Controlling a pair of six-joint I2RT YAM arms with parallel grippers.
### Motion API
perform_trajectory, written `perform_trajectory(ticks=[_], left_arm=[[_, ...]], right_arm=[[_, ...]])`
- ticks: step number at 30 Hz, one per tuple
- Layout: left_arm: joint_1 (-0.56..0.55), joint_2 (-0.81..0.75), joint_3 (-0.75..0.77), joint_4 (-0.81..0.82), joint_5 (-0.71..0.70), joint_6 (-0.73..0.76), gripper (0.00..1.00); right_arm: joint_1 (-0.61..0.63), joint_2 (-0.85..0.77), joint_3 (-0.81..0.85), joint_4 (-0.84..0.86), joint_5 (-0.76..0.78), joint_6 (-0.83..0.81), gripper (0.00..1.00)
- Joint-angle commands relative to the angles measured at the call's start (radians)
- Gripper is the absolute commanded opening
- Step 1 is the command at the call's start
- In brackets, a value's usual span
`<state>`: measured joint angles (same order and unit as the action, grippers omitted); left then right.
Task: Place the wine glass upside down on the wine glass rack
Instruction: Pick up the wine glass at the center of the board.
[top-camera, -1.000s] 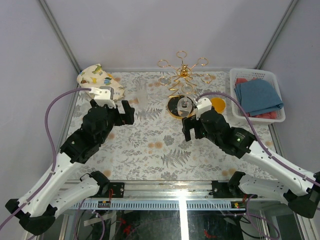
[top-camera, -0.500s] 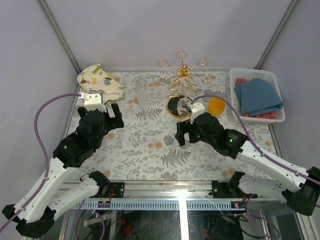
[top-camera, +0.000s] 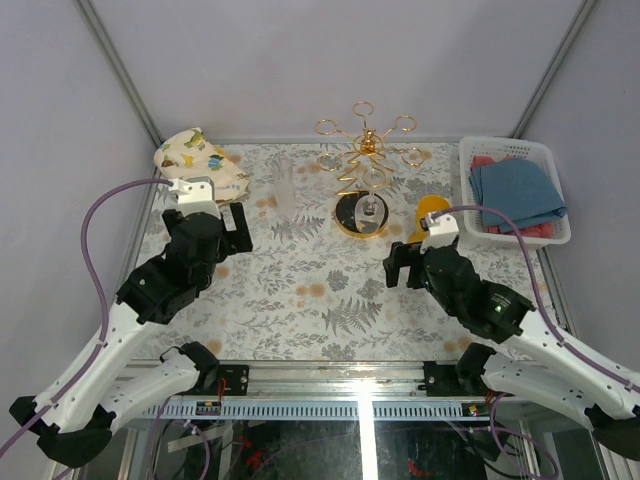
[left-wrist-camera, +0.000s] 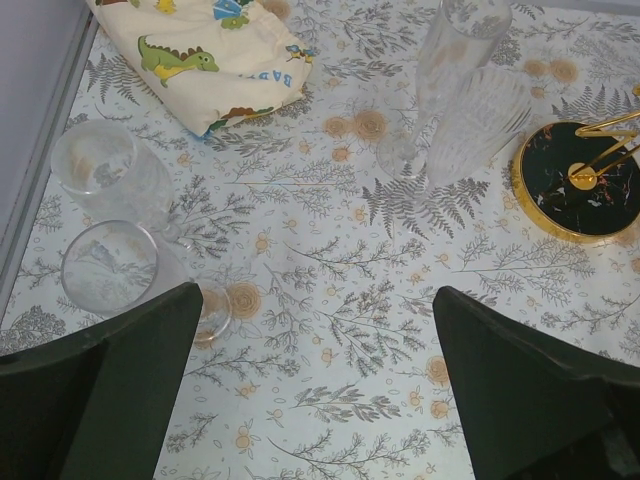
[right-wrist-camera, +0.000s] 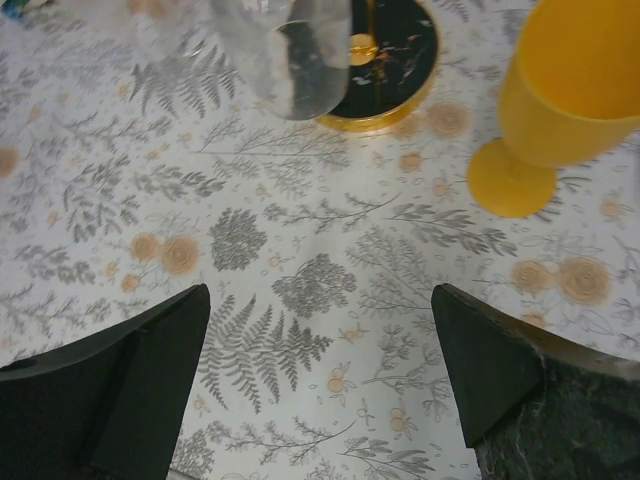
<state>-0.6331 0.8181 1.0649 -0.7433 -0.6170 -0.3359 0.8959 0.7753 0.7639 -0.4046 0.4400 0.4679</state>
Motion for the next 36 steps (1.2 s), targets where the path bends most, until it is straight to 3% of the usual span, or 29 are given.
perform_trajectory(ticks=[1, 12, 18, 22, 27, 36], left_arm=[[0.006, 0.003, 0.024, 0.010, -0.041, -0.012, 1.00], [0.068, 0.066, 0.028, 0.066, 0.071, 0.020, 1.00], [0.276, 0.102, 0.024, 0.114, 0.267, 0.055, 1.00], [0.429, 0.124, 0.025, 0.130, 0.317, 0.050, 1.00], [0.523, 0.143, 0.029, 0.162, 0.294, 0.037, 1.00], [0.530, 0.091, -0.016, 0.113, 0.125, 0.011, 1.00]], right_arm=[[0.004, -0.077, -0.010, -0.049, 0.229, 0.055, 0.99], [0.004, -0.086, -0.005, -0.084, 0.257, 0.041, 0.99], [0.004, -0.042, -0.015, -0.043, 0.212, 0.039, 0.99], [0.005, -0.020, -0.014, -0.035, 0.191, 0.029, 0.99], [0.003, -0.003, -0.033, -0.017, 0.151, 0.028, 0.99], [0.005, 0.005, -0.057, -0.014, 0.119, 0.023, 0.99]])
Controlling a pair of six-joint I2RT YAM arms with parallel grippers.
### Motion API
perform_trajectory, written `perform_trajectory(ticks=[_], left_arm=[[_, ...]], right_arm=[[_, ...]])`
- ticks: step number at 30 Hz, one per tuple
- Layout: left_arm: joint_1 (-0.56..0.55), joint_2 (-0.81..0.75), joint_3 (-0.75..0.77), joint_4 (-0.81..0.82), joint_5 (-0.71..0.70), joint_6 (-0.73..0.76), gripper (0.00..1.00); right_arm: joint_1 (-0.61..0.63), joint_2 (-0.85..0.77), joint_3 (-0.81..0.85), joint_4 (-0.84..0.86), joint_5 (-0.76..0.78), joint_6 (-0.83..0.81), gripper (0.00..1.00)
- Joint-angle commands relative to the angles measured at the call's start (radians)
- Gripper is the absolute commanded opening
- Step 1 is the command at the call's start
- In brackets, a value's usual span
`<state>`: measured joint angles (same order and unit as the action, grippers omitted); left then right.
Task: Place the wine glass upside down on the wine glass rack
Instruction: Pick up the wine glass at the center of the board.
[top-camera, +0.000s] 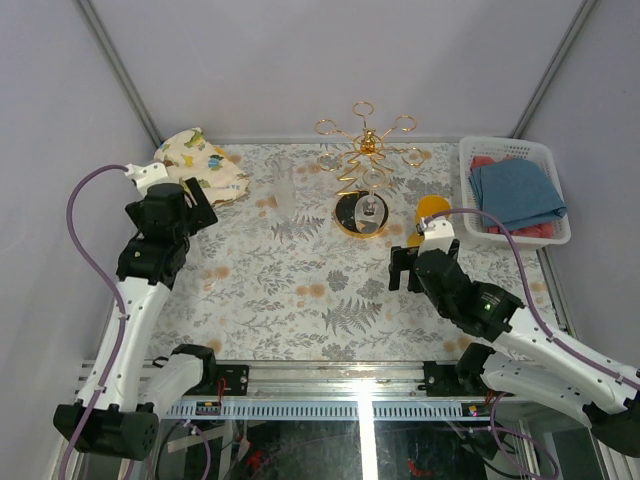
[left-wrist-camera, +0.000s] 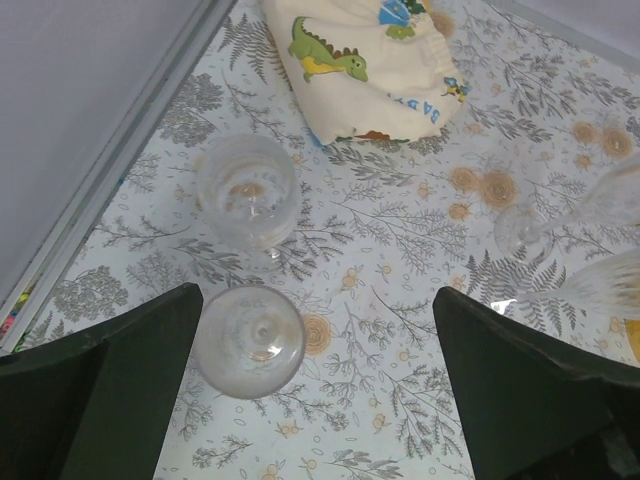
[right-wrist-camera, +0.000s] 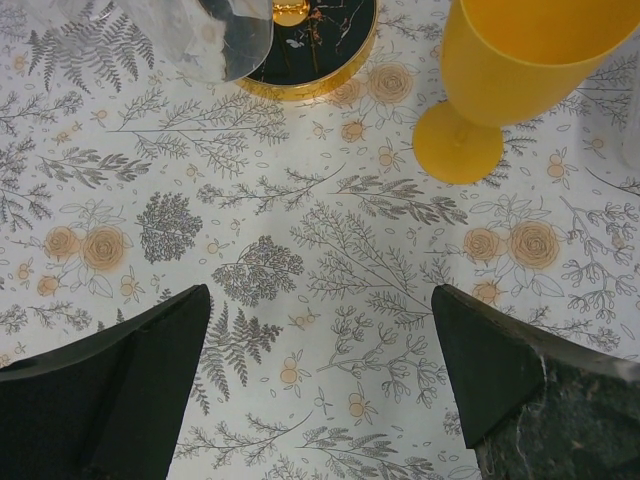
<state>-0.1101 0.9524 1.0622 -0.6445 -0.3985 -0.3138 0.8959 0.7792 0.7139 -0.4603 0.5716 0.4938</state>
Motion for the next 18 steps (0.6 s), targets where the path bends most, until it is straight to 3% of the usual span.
perform_trajectory(ticks=[1, 18], left_arm=[[0.007, -0.048, -0.017, 0.005, -0.104, -0.011, 1.00], [0.008, -0.003, -0.067, -0.135, -0.160, -0.085, 1.00]], right_arm=[[0.004, 0.002, -0.010, 0.044, -0.015, -0.003, 0.99], [0.004, 0.026, -0.025, 0.075, -0.058, -0.006, 0.99]])
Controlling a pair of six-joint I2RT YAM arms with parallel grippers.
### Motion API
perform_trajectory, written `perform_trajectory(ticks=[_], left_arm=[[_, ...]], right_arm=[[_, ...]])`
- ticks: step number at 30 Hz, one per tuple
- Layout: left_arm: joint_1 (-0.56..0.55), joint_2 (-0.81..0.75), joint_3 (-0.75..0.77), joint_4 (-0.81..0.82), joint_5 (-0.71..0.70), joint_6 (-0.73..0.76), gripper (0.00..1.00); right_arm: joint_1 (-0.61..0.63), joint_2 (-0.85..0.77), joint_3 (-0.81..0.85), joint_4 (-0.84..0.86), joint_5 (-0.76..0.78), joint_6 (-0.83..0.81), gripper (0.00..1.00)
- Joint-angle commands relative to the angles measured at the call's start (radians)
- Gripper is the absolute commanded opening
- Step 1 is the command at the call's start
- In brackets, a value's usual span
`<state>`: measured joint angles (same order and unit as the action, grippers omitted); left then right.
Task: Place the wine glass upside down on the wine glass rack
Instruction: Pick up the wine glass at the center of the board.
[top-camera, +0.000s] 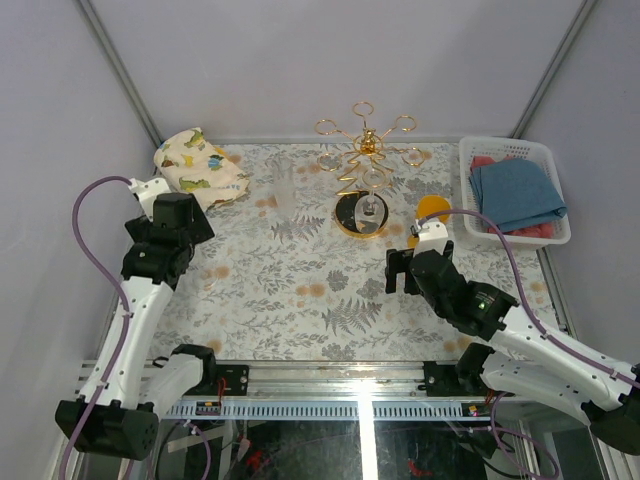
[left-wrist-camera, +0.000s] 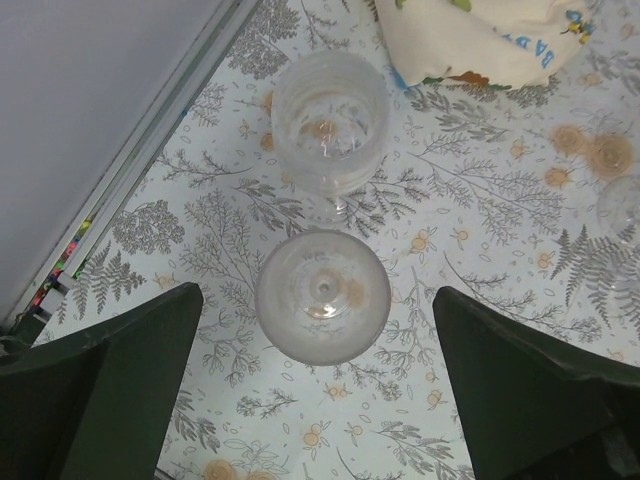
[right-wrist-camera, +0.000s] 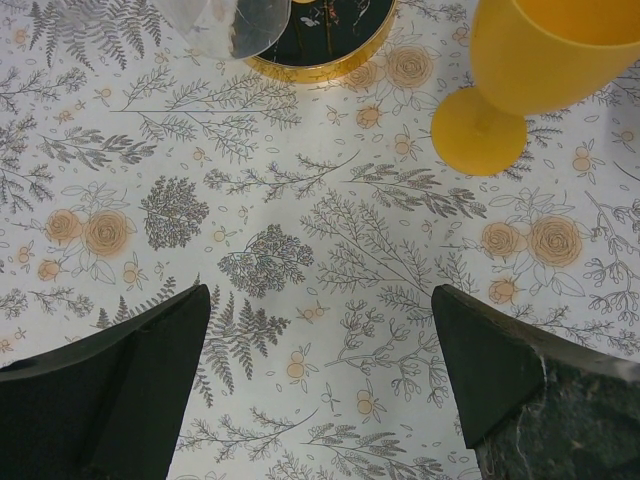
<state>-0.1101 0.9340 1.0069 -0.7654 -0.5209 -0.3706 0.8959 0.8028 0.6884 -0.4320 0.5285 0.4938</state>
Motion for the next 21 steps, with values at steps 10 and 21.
perform_trajectory(ticks=[10, 21], left_arm=[[0.008, 0.041, -0.053, -0.017, -0.028, -0.039, 0.86], [0.006, 0.045, -0.061, -0.001, 0.000, -0.037, 0.59]], right_arm=[[0.005, 0.004, -0.007, 0.047, -0.021, -0.013, 0.99], [0.003, -0.002, -0.010, 0.042, -0.022, -0.014, 0.99]])
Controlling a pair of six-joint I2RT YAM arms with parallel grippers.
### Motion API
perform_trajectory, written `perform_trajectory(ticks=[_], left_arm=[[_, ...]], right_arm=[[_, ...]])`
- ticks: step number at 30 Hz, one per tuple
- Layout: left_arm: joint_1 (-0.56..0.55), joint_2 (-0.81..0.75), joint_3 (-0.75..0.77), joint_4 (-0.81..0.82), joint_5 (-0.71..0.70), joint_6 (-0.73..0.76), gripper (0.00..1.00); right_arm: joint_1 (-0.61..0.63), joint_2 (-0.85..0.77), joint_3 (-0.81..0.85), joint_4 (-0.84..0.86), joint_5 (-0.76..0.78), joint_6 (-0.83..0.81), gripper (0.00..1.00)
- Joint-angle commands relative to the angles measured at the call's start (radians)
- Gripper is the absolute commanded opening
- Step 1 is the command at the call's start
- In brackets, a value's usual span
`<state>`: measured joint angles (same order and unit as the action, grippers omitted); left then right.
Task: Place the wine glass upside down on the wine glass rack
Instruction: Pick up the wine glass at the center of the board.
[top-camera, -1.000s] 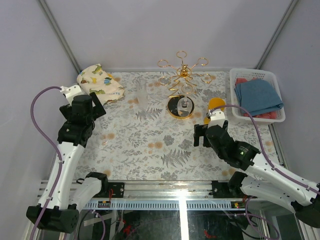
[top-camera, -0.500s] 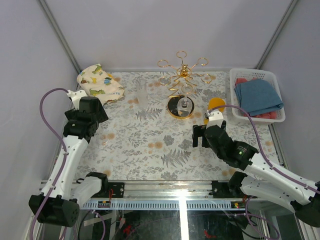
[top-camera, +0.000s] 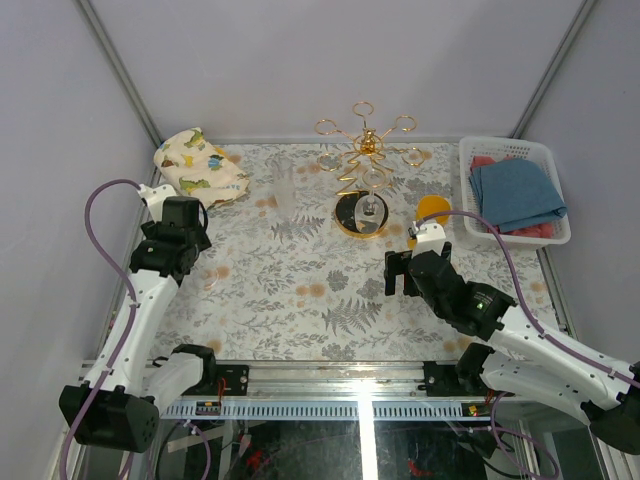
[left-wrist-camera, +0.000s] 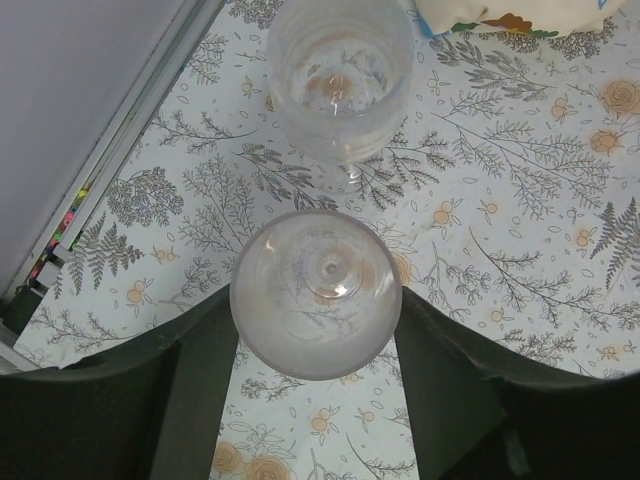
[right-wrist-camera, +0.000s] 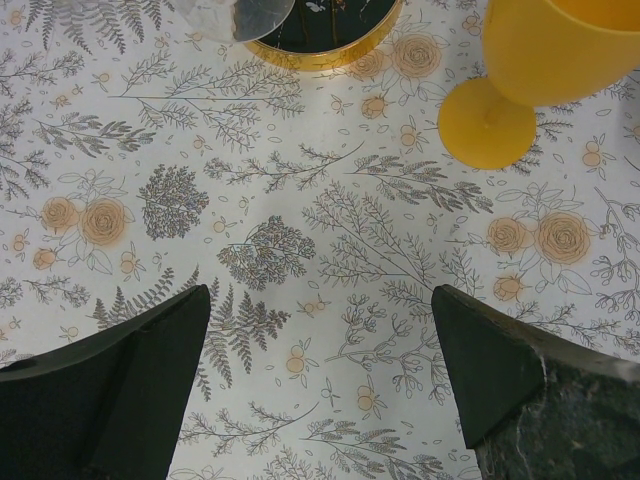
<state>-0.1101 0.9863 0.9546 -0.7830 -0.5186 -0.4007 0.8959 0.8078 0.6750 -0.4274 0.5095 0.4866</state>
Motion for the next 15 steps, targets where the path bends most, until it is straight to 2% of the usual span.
perform_trajectory(ticks=[1, 7, 11, 15], left_arm=[[0.007, -0.010, -0.010, 0.017, 0.000, -0.008, 0.58], [0.007, -0.076, -0.009, 0.042, 0.008, 0.008, 0.48], [0.007, -0.089, 0.013, 0.043, 0.108, 0.031, 0.45], [0.003, -0.076, 0.040, 0.023, 0.243, 0.006, 0.46]], right_arm=[[0.004, -0.007, 0.003, 0.037, -0.003, -0.007, 0.99], [0.004, -0.018, 0.012, 0.036, -0.001, -0.004, 0.99], [0.004, -0.033, 0.008, 0.041, 0.007, 0.002, 0.99], [0.004, -0.027, 0.006, 0.052, -0.005, 0.008, 0.99]])
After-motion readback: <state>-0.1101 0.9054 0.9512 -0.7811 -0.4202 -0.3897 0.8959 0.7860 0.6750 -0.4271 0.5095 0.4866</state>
